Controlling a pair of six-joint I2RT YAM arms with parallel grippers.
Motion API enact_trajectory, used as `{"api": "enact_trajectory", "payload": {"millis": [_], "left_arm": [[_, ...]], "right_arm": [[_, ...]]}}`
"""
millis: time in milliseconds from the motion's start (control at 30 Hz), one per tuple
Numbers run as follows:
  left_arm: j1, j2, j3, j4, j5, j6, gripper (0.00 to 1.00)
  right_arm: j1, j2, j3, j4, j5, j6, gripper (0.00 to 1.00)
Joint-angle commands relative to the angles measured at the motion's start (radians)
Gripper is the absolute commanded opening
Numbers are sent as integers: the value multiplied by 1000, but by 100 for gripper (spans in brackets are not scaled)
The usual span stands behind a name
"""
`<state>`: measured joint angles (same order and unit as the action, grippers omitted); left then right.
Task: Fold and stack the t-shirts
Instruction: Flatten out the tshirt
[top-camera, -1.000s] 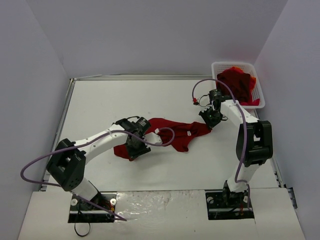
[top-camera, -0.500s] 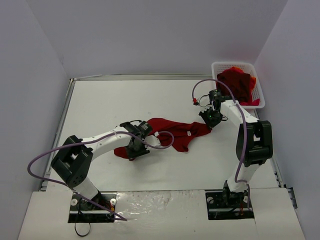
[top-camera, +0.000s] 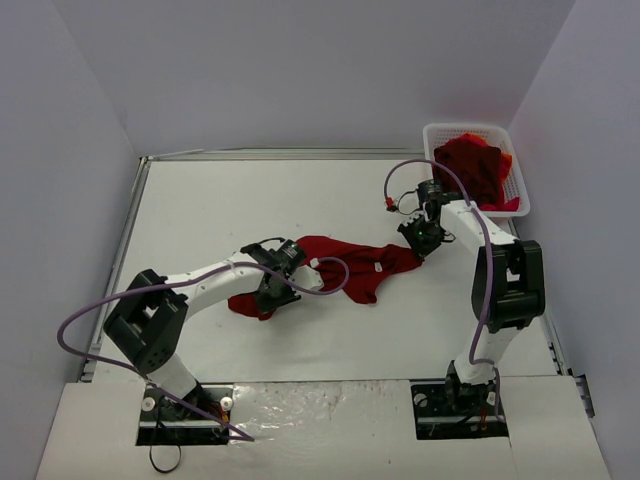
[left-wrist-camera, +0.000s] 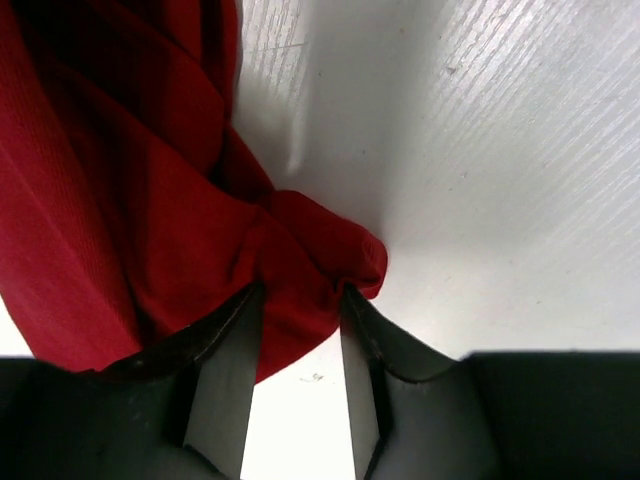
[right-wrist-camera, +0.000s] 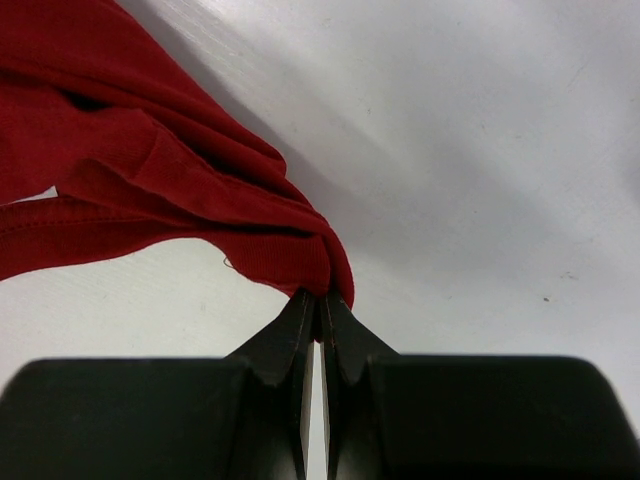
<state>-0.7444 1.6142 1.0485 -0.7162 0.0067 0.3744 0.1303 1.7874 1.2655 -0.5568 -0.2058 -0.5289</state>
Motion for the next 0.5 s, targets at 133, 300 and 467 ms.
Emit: {"api": "enact_trajectory", "payload": {"millis": [133, 300, 467], "left_arm": [[-1, 9, -2, -6, -7, -19, 2], [0, -48, 11, -12, -40, -14, 2], [72, -132, 122, -64, -60, 8, 2]], "right_arm": [[-9, 23, -9, -25, 14, -8, 0], [-9, 18, -8, -26, 17, -8, 0], [-8, -23, 3, -28, 19, 0, 0]]}}
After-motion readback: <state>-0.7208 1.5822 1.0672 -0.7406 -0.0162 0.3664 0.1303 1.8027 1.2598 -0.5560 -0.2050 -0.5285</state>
